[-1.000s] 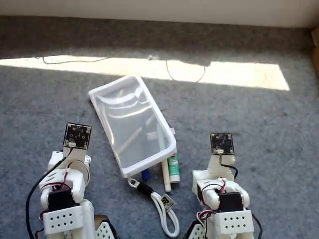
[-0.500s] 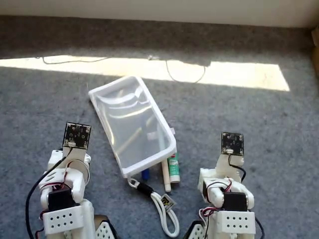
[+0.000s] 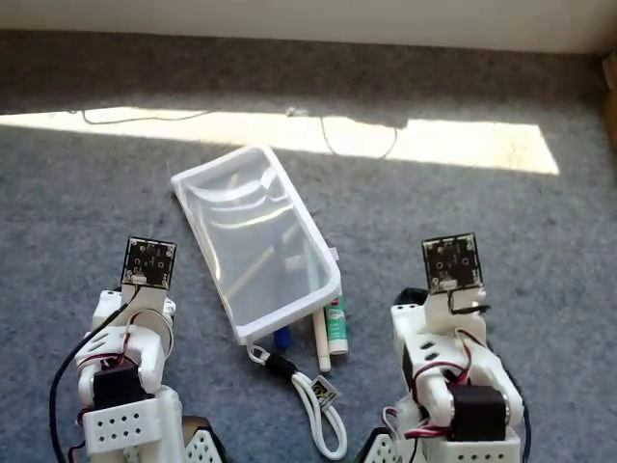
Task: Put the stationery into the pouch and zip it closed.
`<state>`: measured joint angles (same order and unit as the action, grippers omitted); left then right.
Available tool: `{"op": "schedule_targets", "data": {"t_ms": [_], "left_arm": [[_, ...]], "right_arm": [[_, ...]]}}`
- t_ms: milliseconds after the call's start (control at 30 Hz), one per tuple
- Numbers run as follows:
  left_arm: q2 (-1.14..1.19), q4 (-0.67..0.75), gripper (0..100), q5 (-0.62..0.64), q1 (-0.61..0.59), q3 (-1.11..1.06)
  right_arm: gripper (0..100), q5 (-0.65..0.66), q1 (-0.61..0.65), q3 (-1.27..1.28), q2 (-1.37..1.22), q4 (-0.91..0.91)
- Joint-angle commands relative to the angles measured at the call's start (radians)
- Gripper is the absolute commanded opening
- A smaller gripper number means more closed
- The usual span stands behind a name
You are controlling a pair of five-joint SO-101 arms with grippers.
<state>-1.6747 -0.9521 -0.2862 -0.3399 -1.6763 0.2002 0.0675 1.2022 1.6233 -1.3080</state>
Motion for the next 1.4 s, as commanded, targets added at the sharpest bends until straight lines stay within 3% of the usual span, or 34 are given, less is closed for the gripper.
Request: {"op": "schedule_targets", "data": {"t_ms": [0, 300, 767, 967, 1167, 1367], "left_arm": [[-0.007, 0.018, 1, 0.003, -0.015, -0.027], [-0.004, 0.018, 1, 0.003, -0.015, -0.027], [-0.004, 0.018, 1, 0.003, -0.015, -0.027], [-0.005, 0.018, 1, 0.003, -0.016, -0.027], [-0.010, 0.018, 1, 0.003, -0.054, -0.027], [-0.012, 0.023, 1, 0.005, -0.074, -0.027]], "right_arm": [[4.0, 0.006, 0.099, -0.183, -0.084, -0.058], [4.3, 0.003, 0.348, -0.418, -0.406, -0.111], [11.6, -0.046, 0.710, -0.423, -0.443, -0.104], [11.6, -0.133, 0.862, -0.429, -0.631, -0.102], [11.6, -0.180, 0.998, -0.418, -0.725, 0.031], [11.6, -0.180, 1.009, -0.294, -0.802, 0.203]]}}
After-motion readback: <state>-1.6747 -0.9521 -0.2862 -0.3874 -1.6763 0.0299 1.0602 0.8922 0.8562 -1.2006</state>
